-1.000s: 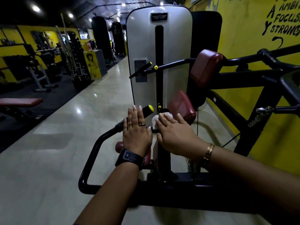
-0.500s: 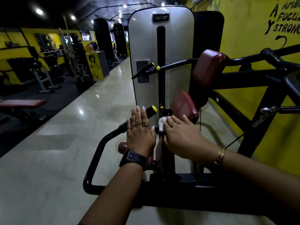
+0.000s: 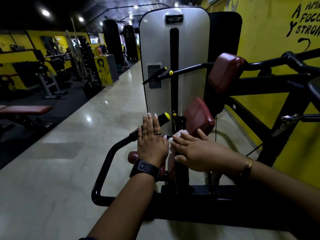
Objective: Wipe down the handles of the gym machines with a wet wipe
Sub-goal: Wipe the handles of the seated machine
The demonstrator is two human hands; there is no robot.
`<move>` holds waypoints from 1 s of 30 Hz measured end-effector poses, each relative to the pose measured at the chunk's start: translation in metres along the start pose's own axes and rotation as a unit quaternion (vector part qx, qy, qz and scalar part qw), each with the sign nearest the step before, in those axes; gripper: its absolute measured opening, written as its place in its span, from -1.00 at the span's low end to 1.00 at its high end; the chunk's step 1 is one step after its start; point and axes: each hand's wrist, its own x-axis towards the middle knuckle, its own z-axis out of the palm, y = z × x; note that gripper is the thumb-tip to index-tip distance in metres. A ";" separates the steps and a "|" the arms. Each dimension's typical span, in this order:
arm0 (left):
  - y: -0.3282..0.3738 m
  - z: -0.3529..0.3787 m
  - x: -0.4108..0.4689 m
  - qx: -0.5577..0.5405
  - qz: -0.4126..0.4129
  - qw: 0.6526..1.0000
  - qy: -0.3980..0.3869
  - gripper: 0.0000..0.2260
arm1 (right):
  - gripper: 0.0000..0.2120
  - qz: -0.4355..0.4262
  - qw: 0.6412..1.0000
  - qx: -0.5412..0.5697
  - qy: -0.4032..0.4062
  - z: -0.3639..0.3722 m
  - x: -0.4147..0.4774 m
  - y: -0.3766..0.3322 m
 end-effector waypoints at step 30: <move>0.002 -0.005 -0.003 -0.011 -0.009 1.000 -0.001 -0.30 | -0.49 -0.105 0.988 -0.081 -0.077 -0.010 0.004 0.013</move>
